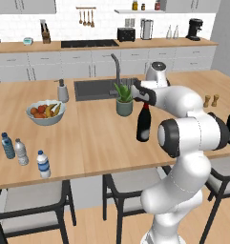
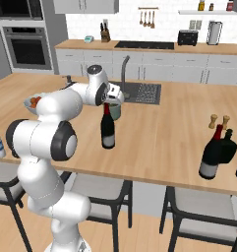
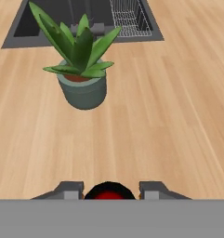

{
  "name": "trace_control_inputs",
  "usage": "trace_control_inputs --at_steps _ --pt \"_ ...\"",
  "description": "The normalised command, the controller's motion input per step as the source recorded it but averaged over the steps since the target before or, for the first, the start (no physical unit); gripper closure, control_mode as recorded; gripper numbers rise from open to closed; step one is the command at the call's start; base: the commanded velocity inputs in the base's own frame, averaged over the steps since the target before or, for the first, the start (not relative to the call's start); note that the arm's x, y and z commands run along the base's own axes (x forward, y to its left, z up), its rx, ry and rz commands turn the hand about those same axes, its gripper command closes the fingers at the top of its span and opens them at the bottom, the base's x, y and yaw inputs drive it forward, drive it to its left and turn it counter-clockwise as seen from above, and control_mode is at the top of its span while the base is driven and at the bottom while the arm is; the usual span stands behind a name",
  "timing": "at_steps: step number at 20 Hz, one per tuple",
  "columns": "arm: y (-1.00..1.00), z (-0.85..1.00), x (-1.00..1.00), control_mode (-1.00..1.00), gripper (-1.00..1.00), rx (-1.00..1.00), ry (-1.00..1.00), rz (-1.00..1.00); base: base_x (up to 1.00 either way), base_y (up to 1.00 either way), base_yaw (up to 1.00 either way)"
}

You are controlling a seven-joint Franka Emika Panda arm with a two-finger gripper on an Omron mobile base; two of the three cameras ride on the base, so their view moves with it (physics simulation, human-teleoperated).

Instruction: Move the plastic bottles in the middle to the plastics group, and the glass bottles in the middle to the glass group.

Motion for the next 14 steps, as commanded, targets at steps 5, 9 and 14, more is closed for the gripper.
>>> trace_control_inputs --at_steps 5,9,14 --pt "0.00 0.00 0.00 -1.00 1.00 0.00 0.00 0.00 0.00 0.00 0.00" --pt "0.00 0.02 -0.01 -1.00 1.00 0.00 -0.01 0.00 0.00 0.00 0.00" --pt "-0.04 0.57 -0.20 -1.00 1.00 0.00 -0.03 -0.01 0.00 0.00 0.00"
